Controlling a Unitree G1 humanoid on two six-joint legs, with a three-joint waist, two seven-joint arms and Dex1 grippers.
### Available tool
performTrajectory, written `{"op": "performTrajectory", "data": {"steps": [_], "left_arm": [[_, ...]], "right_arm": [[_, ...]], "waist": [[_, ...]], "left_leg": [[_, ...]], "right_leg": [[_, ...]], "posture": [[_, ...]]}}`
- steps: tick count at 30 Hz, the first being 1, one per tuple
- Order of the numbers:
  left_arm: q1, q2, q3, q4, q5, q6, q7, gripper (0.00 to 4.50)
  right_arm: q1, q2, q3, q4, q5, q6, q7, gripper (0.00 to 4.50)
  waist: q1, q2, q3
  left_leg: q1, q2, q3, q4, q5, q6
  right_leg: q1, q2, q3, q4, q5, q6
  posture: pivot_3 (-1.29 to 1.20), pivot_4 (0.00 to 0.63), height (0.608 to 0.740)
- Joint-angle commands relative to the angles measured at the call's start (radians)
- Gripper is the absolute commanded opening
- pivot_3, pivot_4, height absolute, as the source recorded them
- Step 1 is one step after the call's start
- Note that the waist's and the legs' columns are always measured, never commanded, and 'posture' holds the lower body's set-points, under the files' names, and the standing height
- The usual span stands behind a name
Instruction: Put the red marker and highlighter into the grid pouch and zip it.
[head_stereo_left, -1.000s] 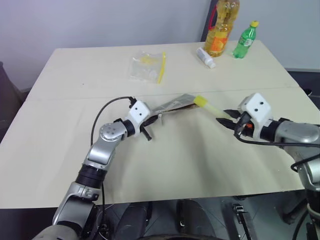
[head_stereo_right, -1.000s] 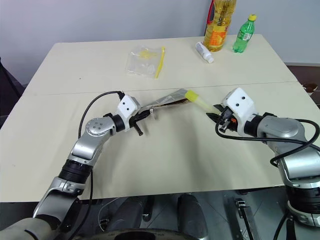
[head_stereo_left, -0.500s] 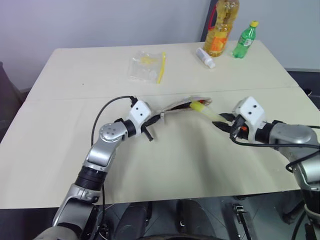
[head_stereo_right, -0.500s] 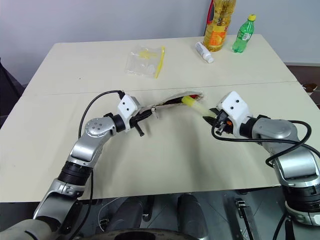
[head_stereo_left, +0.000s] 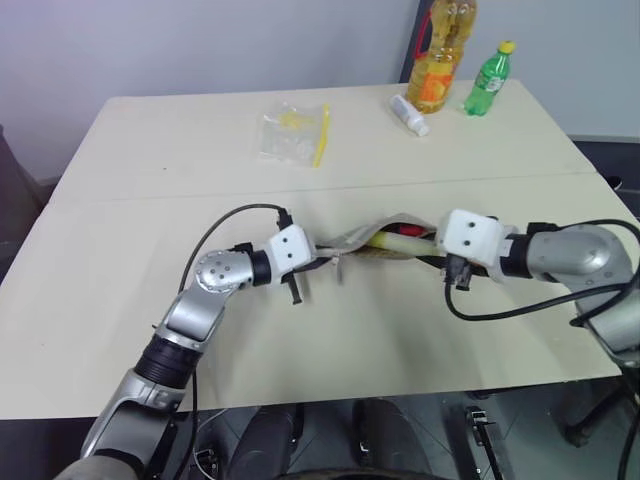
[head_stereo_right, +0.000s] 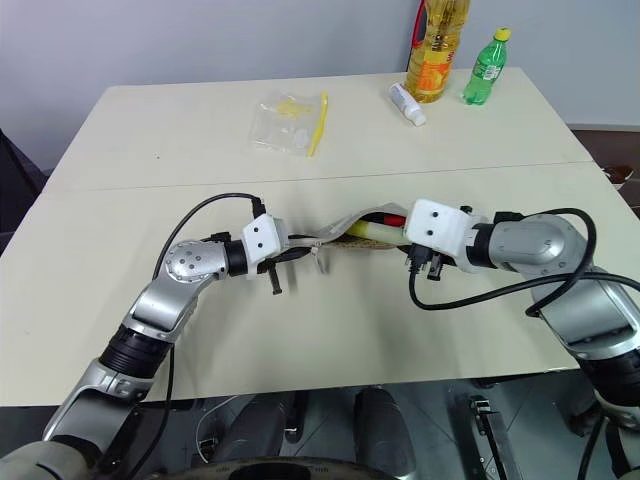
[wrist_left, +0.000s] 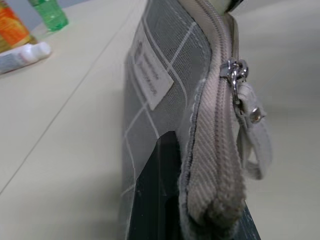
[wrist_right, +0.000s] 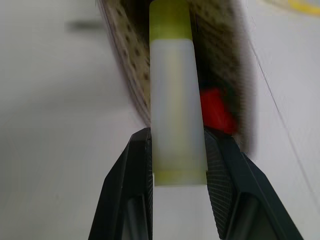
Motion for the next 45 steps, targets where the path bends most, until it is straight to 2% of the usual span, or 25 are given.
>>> {"op": "performTrajectory", "data": {"steps": [1, 3, 7, 10, 15, 18, 21, 26, 30, 33, 36, 43, 45], "left_arm": [[-0.019, -0.004, -0.012, -0.044, -0.009, -0.019, -0.020, 0.00], [-0.019, -0.004, -0.010, -0.042, -0.008, -0.013, -0.019, 0.00], [-0.012, -0.011, 0.010, -0.041, -0.018, 0.018, 0.004, 0.00], [-0.014, -0.046, 0.050, -0.043, -0.068, 0.084, 0.038, 0.00], [-0.046, -0.149, 0.131, -0.010, -0.139, 0.209, 0.152, 0.00], [-0.084, -0.213, 0.161, 0.023, -0.161, 0.259, 0.220, 0.00], [-0.114, -0.248, 0.167, 0.053, -0.158, 0.274, 0.259, 0.00], [-0.137, -0.281, 0.175, 0.075, -0.167, 0.291, 0.292, 0.00], [-0.144, -0.301, 0.193, 0.071, -0.198, 0.313, 0.309, 0.00], [-0.147, -0.302, 0.194, 0.070, -0.202, 0.319, 0.312, 0.00], [-0.147, -0.301, 0.196, 0.069, -0.201, 0.322, 0.314, 0.00], [-0.140, -0.298, 0.197, 0.059, -0.201, 0.327, 0.324, 0.00], [-0.137, -0.298, 0.201, 0.058, -0.203, 0.328, 0.327, 0.00]], "right_arm": [[-0.061, 0.023, 0.019, -0.048, -0.022, -0.017, 0.012, 0.86], [-0.075, 0.030, 0.024, -0.048, -0.020, -0.011, 0.022, 0.86], [-0.071, 0.028, -0.009, -0.051, -0.004, 0.005, 0.033, 2.93], [-0.066, 0.056, -0.107, -0.056, 0.054, 0.035, 0.007, 4.43], [-0.094, 0.175, -0.345, -0.085, 0.307, 0.213, -0.026, 4.43], [-0.051, 0.211, -0.387, -0.118, 0.387, 0.285, -0.052, 4.43], [0.001, 0.252, -0.341, -0.135, 0.388, 0.318, -0.119, 4.43], [0.008, 0.456, -0.196, -0.069, 0.284, 0.328, -0.363, 4.43], [-0.019, 0.609, -0.163, -0.002, 0.261, 0.303, -0.477, 4.43], [-0.029, 0.675, -0.115, 0.056, 0.225, 0.263, -0.516, 4.43], [-0.044, 0.710, -0.122, 0.084, 0.230, 0.245, -0.529, 3.66], [-0.061, 0.729, -0.122, 0.113, 0.229, 0.216, -0.539, 0.14], [-0.063, 0.724, -0.130, 0.114, 0.230, 0.211, -0.540, 0.06]], "waist": [[0.000, 0.000, 0.000], [0.001, 0.000, 0.000], [0.001, 0.000, 0.000], [0.001, 0.000, 0.000], [0.002, 0.000, 0.000], [0.003, -0.001, 0.000], [0.002, -0.001, 0.000], [-0.003, -0.001, 0.000], [-0.001, -0.001, 0.000], [0.000, -0.001, 0.000], [0.000, -0.001, 0.000], [-0.002, -0.001, 0.000], [-0.002, -0.001, 0.000]], "left_leg": [[0.000, 0.000, 0.000, 0.000, 0.000, 0.000], [0.000, 0.000, 0.000, 0.000, 0.000, 0.000], [0.000, 0.000, 0.000, 0.000, 0.000, 0.000], [0.000, 0.000, 0.000, 0.000, 0.000, 0.000], [0.000, 0.000, -0.001, 0.001, 0.000, 0.000], [-0.001, 0.000, -0.001, 0.001, 0.000, 0.000], [-0.001, 0.000, -0.001, 0.001, 0.000, 0.000], [0.000, 0.000, 0.000, 0.001, 0.000, 0.000], [0.000, 0.000, -0.001, 0.001, 0.000, 0.000], [0.000, -0.001, -0.001, 0.001, 0.000, 0.000], [0.000, -0.001, -0.001, 0.001, 0.000, 0.000], [0.000, -0.001, -0.001, 0.000, 0.000, 0.000], [0.000, -0.001, -0.001, 0.000, 0.000, 0.000]], "right_leg": [[0.000, 0.000, 0.000, 0.000, 0.000, 0.000], [0.000, 0.000, 0.000, 0.000, 0.000, 0.000], [0.000, 0.000, 0.000, 0.000, 0.000, 0.000], [0.000, 0.000, 0.000, 0.000, 0.000, 0.000], [0.000, 0.000, 0.000, 0.000, 0.002, 0.003], [0.000, 0.000, -0.001, 0.001, 0.002, 0.004], [0.000, 0.000, -0.001, 0.001, 0.002, 0.004], [-0.001, 0.001, 0.000, 0.003, 0.002, 0.004], [-0.001, 0.001, 0.000, 0.003, 0.002, 0.004], [-0.001, 0.001, 0.000, 0.003, 0.002, 0.004], [-0.001, 0.002, 0.000, 0.003, 0.002, 0.004], [-0.002, 0.002, 0.000, 0.003, 0.003, 0.004], [-0.002, 0.002, 0.000, 0.003, 0.003, 0.004]], "posture": [[0.00, 0.150, 0.740], [0.00, 0.150, 0.740], [0.00, 0.150, 0.740], [0.00, 0.150, 0.740], [0.00, 0.150, 0.740], [0.00, 0.150, 0.740], [0.00, 0.150, 0.740], [0.00, 0.150, 0.740], [0.00, 0.150, 0.740], [0.00, 0.150, 0.740], [0.00, 0.150, 0.740], [0.00, 0.150, 0.740], [0.00, 0.150, 0.740]]}}
